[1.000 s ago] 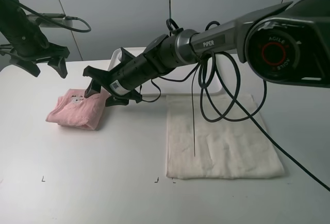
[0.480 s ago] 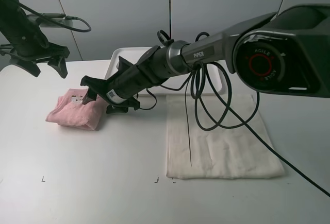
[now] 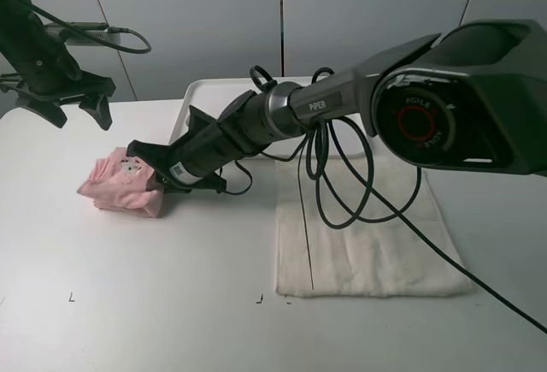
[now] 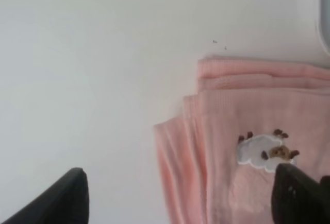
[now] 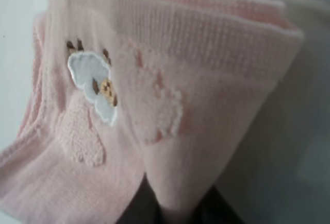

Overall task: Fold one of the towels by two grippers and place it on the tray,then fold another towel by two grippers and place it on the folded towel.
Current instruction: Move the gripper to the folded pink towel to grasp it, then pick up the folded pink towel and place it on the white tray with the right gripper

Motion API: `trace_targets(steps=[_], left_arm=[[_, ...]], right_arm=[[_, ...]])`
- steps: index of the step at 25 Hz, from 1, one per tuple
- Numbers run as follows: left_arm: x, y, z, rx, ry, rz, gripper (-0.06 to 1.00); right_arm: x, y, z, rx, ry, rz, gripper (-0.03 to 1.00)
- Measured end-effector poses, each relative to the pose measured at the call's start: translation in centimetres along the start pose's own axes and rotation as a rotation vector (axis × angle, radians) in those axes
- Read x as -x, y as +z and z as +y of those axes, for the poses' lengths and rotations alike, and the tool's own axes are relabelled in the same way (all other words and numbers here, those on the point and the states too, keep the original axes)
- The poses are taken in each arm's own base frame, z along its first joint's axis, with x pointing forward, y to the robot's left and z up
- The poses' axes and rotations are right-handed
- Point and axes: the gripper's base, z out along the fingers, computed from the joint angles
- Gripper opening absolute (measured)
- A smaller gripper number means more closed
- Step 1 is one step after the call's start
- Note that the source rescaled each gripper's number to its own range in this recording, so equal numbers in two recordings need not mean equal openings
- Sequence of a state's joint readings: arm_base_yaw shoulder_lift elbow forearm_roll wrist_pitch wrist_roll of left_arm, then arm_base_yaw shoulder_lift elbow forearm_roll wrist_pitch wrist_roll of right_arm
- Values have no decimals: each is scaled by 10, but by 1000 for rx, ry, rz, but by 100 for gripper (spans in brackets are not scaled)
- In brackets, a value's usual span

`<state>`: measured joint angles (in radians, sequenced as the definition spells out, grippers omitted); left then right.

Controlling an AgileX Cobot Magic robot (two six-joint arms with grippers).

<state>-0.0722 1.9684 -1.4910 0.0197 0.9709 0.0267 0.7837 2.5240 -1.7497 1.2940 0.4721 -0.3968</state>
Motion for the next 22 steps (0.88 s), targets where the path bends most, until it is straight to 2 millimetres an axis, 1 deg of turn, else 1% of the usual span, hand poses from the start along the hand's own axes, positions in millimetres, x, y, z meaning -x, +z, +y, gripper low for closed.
trace_targets(steps=[4,7,10,12,13,14,19,22], left_arm=[[0,0,0,0,0,0,91],[0,0,0,0,0,0,91],[0,0,0,0,0,4,91],[-1,0,0,-5,-3,8,91],[-1,0,-1,-7,-4,8,91],[-1,0,-1,-7,-4,8,91],[-1,0,-2,-17,-11,12,91],[-1,0,-2,-17,-11,16,91]], right_arm=[[0,-3,6,13,-58,4,7],[5,-12,19,41,-97,-14,7],[19,-28,35,73,-138,-59,7],[34,-40,35,81,-140,-97,7],[42,-46,32,80,-131,-116,7],[52,-53,24,73,-120,-136,7],[101,-93,-26,10,-53,-240,7],[126,-118,-56,-20,-1,-303,7]])
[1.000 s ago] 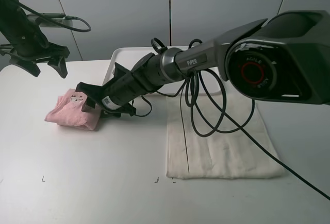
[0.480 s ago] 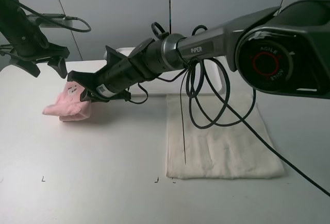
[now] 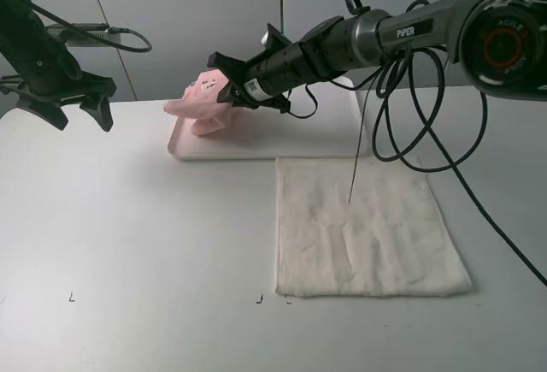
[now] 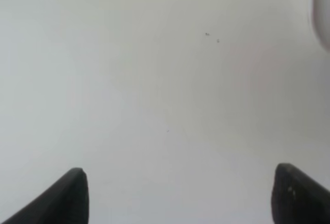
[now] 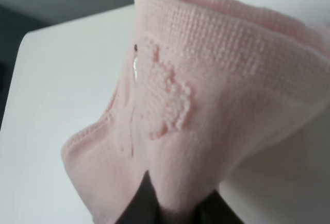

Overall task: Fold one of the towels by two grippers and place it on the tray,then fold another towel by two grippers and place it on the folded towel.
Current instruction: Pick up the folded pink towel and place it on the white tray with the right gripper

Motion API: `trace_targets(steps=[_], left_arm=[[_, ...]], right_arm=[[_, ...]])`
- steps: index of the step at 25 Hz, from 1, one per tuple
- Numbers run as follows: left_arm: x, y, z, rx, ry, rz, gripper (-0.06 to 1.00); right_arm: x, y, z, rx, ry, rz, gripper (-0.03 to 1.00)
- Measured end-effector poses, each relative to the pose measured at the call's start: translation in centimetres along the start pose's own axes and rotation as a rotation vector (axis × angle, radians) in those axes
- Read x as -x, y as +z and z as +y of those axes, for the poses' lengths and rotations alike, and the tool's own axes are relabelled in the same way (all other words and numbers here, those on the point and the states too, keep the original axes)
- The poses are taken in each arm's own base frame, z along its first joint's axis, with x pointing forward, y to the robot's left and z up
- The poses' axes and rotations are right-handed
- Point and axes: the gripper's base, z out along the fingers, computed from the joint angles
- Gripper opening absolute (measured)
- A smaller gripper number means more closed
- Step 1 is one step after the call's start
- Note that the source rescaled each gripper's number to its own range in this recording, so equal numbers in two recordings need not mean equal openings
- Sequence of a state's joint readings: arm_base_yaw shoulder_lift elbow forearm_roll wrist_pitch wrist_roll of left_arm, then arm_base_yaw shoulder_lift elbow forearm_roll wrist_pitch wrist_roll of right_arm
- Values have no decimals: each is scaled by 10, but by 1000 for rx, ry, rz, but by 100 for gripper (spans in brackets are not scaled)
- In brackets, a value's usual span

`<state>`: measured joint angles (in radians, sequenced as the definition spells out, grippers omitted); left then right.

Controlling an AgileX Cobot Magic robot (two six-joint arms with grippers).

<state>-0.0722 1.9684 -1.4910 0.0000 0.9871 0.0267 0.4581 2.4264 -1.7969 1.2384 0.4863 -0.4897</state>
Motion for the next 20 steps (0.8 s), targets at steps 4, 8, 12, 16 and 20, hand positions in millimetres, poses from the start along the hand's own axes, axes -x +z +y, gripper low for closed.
trace_targets(steps=[4,8,12,16,20], left_arm=[[0,0,0,0,0,0,91],[0,0,0,0,0,-2,91],[1,0,0,0,2,-6,91],[1,0,0,0,8,-6,91],[1,0,-1,-6,4,-6,91]], right_arm=[[24,-15,-34,-49,90,-43,7],[20,-12,-45,-73,97,-13,7],[18,-12,-46,-81,78,2,42],[20,-16,-50,-97,39,31,96],[33,-40,-44,-166,-73,41,100]])
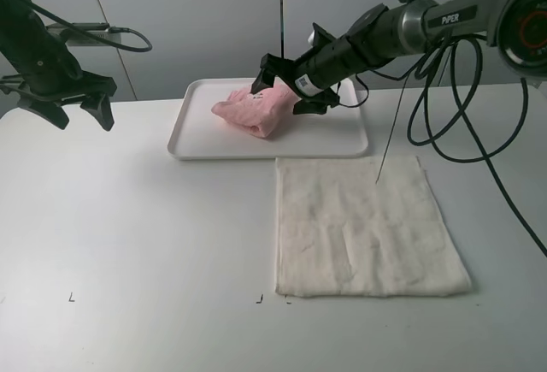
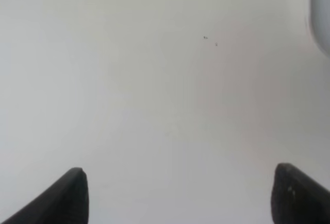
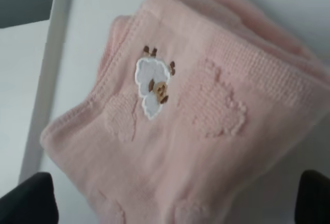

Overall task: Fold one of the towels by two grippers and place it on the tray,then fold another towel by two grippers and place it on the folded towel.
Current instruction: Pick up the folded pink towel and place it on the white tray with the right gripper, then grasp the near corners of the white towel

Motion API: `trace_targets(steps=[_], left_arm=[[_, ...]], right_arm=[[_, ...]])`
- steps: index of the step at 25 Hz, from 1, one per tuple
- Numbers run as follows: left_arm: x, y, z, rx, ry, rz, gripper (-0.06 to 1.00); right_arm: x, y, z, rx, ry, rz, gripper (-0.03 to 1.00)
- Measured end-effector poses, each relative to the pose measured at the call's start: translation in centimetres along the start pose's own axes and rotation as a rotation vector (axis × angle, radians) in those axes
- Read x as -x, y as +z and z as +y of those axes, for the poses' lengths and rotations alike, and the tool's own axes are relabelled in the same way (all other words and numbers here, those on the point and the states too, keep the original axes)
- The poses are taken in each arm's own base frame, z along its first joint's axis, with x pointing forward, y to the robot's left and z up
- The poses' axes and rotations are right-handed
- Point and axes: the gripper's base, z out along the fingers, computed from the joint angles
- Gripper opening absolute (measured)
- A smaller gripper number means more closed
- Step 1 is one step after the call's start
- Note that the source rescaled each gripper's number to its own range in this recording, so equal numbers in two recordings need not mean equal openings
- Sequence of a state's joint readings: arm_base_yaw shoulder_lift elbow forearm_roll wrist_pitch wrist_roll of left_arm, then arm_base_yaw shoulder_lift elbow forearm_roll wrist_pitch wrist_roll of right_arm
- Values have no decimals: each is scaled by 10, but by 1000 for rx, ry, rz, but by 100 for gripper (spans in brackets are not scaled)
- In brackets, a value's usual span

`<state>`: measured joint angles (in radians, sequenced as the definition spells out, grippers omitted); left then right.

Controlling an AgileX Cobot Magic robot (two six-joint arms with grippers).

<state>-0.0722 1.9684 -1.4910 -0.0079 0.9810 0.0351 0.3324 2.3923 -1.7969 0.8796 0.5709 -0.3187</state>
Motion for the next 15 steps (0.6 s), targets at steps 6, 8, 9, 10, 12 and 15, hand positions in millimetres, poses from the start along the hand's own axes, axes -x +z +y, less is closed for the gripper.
trace_targets(steps=[6,8,9,10,12,15], left_arm=[[1,0,-6,-65,4,-8,91],[1,0,-8,-87,18,-10,91],[1,0,-9,-99,21,-12,91],[1,-1,-10,-110,30,-11,91],[0,-1,-14,-122,66,1,91],[-2,-1,-29,-133,145,10,91]], right_arm=[[29,-63,-7,-170,-117,-24,100],[35,-82,-11,-204,-137,-10,100],[37,-92,-12,-222,-153,-5,100],[39,-102,-13,-237,-161,6,100],[42,-121,-15,-272,-183,25,100],[44,-151,-17,-326,-214,43,100]])
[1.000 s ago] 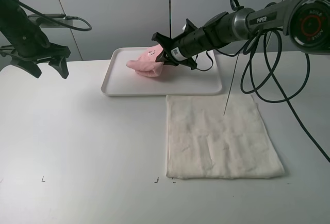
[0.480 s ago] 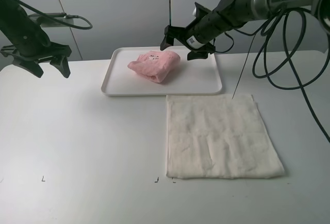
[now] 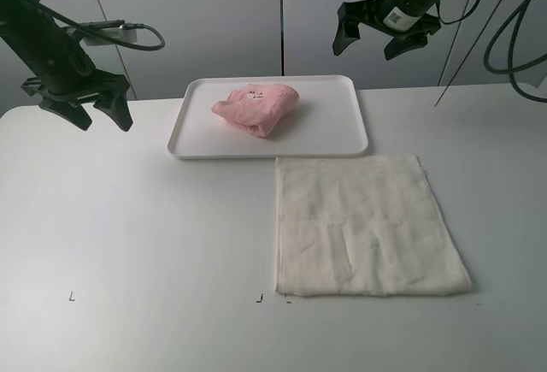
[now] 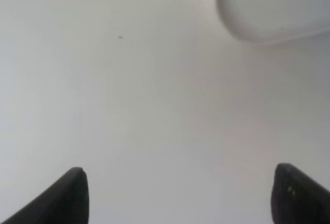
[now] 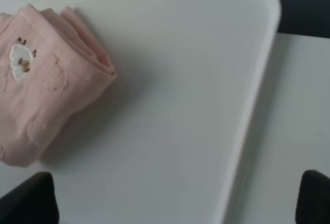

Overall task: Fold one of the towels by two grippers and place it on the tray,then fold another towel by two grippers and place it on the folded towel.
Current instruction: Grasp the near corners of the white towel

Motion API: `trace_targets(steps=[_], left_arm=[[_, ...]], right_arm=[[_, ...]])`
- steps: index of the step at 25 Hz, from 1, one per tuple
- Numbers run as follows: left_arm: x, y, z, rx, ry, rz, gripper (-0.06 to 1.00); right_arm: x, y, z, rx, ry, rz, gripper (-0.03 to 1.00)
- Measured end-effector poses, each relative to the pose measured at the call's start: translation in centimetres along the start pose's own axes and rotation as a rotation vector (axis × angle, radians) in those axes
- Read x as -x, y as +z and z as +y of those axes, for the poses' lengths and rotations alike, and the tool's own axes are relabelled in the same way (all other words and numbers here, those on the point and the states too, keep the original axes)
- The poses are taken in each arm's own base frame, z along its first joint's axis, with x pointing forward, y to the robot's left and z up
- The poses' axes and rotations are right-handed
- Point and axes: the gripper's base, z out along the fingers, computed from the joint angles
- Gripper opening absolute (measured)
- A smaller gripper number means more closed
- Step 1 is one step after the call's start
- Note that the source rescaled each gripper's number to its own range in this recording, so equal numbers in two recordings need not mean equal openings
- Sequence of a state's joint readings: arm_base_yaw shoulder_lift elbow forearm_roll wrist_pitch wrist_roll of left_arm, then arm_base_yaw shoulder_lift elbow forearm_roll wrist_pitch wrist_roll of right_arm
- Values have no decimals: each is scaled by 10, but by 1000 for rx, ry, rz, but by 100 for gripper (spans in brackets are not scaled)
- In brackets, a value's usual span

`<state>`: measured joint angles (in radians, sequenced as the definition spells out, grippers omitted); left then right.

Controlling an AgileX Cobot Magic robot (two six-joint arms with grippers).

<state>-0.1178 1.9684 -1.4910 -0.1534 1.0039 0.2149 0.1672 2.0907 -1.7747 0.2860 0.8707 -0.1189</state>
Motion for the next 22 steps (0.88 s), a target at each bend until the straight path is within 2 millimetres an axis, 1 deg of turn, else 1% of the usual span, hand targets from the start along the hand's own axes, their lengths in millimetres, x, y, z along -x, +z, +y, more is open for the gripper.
trace_targets(steps=[2,4,6,8,9,11,13,17,19,22], left_arm=[[1,2,-18,-11,68,4,91],[2,4,-35,-19,133,8,91],[2,6,-54,-30,193,12,91],[1,8,-72,-39,256,14,91],[1,9,-83,-44,294,12,91],[-2,10,-103,-54,381,12,91],[-6,12,-126,-67,481,16,91],[-16,14,-165,-91,701,24,91],[-24,14,-184,-102,814,34,91],[-37,17,-210,-105,975,46,91]], right_arm=[[-8,-17,-7,-23,-2,3,100],[-23,-33,-15,-46,-3,8,100],[-44,-51,-20,-70,-21,17,100],[-66,-70,-20,-106,-60,27,100],[-81,-77,-21,-126,-81,47,100],[-102,-92,-20,-149,-132,65,100],[-128,-101,-19,-150,-207,123,100],[-170,-100,-17,-80,-389,242,100],[-185,-96,-16,-26,-529,307,100],[-202,-90,-15,48,-653,377,100]])
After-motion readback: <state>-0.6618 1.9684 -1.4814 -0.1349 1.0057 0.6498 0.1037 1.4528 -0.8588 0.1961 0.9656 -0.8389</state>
